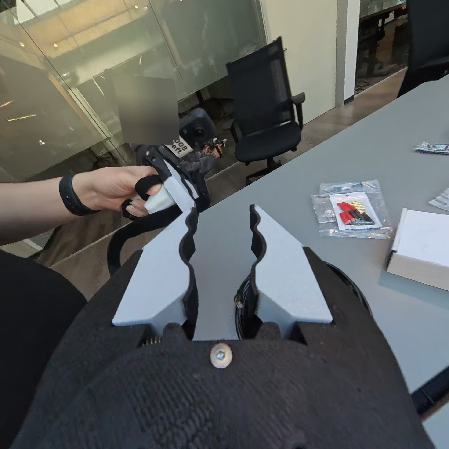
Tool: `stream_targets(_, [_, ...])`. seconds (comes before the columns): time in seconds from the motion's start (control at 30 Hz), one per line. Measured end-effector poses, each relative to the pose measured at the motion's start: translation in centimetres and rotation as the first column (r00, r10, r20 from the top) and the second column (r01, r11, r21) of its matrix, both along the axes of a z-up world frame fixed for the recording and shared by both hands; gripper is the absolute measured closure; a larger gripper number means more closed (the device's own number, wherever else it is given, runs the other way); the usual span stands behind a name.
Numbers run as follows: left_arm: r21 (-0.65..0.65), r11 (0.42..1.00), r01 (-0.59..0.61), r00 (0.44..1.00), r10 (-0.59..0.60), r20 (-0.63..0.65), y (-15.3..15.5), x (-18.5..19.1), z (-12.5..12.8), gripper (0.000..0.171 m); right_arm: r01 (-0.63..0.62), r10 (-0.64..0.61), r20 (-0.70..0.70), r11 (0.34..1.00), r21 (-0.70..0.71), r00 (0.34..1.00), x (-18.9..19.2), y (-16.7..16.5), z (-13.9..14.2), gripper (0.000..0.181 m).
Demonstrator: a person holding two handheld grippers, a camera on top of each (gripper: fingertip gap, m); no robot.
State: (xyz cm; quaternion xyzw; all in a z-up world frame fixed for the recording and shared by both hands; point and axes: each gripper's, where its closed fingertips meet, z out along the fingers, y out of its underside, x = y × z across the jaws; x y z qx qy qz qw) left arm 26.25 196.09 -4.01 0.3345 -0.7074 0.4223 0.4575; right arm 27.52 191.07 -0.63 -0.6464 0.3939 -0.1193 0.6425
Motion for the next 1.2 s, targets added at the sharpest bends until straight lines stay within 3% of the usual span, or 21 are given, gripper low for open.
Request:
stream_targets(0.1, [0.013,1.000,0.006,0.980,-0.004,-0.199,0.9,-1.4,-2.2,0.171,-0.093,0.093,0.003,0.992,-0.085,0.996,0.0,3.2,-3.0,0.137])
stream_targets(0.2, [0.021,1.000,0.017,0.963,-0.010,-0.270,1.6,-2.8,-3.9,0.171,-0.158,0.154,-0.055,0.984,-0.082,0.986,0.2,5.7,-5.6,0.142])
stream_targets(0.23, [0.036,0.999,0.027,0.962,-0.016,-0.273,1.9,-3.3,-4.6,0.171,-0.192,0.188,-0.084,0.980,-0.046,0.979,0.0,6.4,-6.1,0.166])
stream_targets(0.27, [0.040,0.999,0.031,0.960,-0.019,-0.278,2.2,-3.7,-5.0,0.171,-0.222,0.221,-0.121,0.975,0.005,0.968,-0.3,7.0,-6.5,0.177])
stream_targets(0.4, [0.054,0.998,0.042,0.965,-0.027,-0.262,3.6,-4.9,-6.4,0.171,-0.250,0.307,-0.280,0.943,0.221,0.910,-1.4,8.3,-8.1,0.177])
stream_targets(0.5, [0.125,0.991,0.056,0.991,-0.040,-0.126,4.4,-5.1,-8.9,0.115,-0.256,0.407,-0.380,0.885,0.389,0.831,-3.1,9.5,-9.4,0.178])
stream_targets(0.53, [0.131,0.989,0.066,0.995,-0.055,-0.086,4.5,-5.2,-9.6,0.112,-0.248,0.421,-0.399,0.874,0.417,0.814,-3.6,9.9,-9.9,0.178])
stream_targets(0.57, [0.122,0.990,0.076,0.996,-0.069,-0.059,4.4,-5.3,-9.9,0.116,-0.240,0.429,-0.415,0.868,0.434,0.802,-3.9,10.1,-10.4,0.178])
stream_targets(0.63, [0.028,0.992,0.121,0.991,-0.119,-0.063,4.1,-5.9,-9.4,0.151,-0.214,0.437,-0.431,0.854,0.474,0.789,-4.1,10.5,-10.9,0.178])
stream_targets(0.67, [-0.011,0.992,0.124,0.990,-0.124,-0.070,3.9,-6.0,-9.2,0.158,-0.199,0.445,-0.440,0.843,0.499,0.780,-4.1,10.6,-11.1,0.178])
stream_targets(0.73, [-0.073,0.990,0.118,0.988,-0.124,-0.088,3.9,-6.2,-9.0,0.171,-0.167,0.450,-0.456,0.827,0.536,0.768,-3.8,10.6,-11.4,0.178])
stream_targets(0.8, [-0.086,0.990,0.109,0.986,-0.118,-0.117,4.1,-6.3,-9.4,0.171,-0.165,0.463,-0.480,0.825,0.540,0.745,-3.8,10.9,-12.2,0.178])
stream_targets(0.83, [-0.072,0.993,0.097,0.986,-0.106,-0.132,4.3,-6.3,-9.9,0.171,-0.181,0.456,-0.484,0.840,0.512,0.747,-3.9,11.0,-12.6,0.177])
stream_targets(0.87, [-0.050,0.995,0.082,0.985,-0.088,-0.145,4.6,-6.2,-10.4,0.171,-0.182,0.409,-0.482,0.874,0.450,0.775,-3.5,10.8,-13.3,0.165])
stream_targets(0.9, [-0.025,0.998,0.058,0.986,-0.061,-0.154,4.9,-6.0,-11.0,0.171,-0.155,0.315,-0.482,0.927,0.343,0.817,-2.6,10.1,-14.3,0.137])
stream_targets(0.97, [0.017,1.000,0.013,0.986,-0.010,-0.164,6.0,-5.5,-11.8,0.171,-0.136,0.126,-0.434,0.991,0.008,0.892,-1.1,8.1,-17.2,0.104])
stream_targets(1.03, [0.077,0.997,-0.018,0.988,0.029,-0.153,7.4,-5.1,-12.9,0.171,-0.152,0.017,-0.372,0.929,-0.336,0.928,-0.2,6.6,-20.4,0.075])
stream_targets(1.07, [0.102,0.994,-0.025,0.988,0.040,-0.148,8.0,-5.0,-13.3,0.171,-0.191,0.015,-0.376,0.879,-0.436,0.927,-0.2,6.7,-21.8,0.065])
stream_targets(1.2, [0.150,0.987,-0.056,0.986,0.078,-0.148,9.8,-4.4,-13.9,0.171,-0.270,-0.097,-0.468,0.707,-0.654,0.878,1.1,7.3,-26.3,0.061])
